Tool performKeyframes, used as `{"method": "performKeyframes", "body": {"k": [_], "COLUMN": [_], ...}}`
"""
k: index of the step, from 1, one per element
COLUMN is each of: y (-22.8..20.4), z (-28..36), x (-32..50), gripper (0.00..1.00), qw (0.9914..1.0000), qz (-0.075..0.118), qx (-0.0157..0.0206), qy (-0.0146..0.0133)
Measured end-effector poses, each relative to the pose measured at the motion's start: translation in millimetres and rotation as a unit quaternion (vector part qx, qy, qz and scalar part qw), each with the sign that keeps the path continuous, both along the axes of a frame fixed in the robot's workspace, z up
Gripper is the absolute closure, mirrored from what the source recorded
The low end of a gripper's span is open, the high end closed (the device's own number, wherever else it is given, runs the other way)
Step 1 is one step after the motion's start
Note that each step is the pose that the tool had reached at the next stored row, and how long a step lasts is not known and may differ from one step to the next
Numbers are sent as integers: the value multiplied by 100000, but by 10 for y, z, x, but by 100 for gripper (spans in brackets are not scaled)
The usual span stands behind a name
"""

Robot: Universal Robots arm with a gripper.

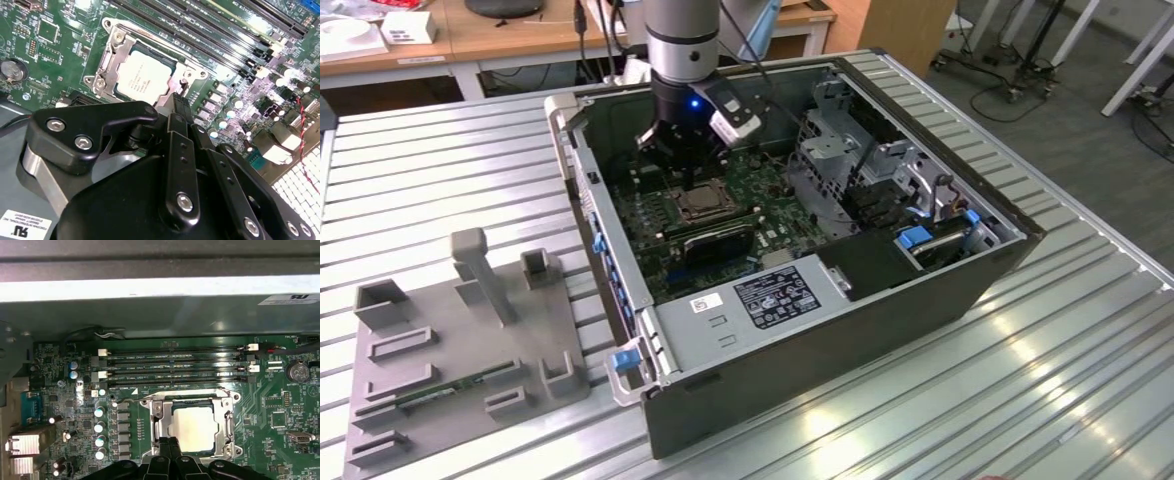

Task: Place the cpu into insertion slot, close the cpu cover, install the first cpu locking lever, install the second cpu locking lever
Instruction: 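Close the cpu cover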

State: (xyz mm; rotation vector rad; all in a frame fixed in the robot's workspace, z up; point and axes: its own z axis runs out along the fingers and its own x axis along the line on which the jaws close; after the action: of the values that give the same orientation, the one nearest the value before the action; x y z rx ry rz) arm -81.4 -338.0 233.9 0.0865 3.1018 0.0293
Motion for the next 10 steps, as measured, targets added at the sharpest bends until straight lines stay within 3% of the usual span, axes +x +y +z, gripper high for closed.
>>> {"method": "performKeyframes", "body": {"k": [10], "y": [0], "z": [-3], "x": [231], "gripper": [89], "qw": [100000], "qz": [2], "qx": [2], "qy": [1]}}
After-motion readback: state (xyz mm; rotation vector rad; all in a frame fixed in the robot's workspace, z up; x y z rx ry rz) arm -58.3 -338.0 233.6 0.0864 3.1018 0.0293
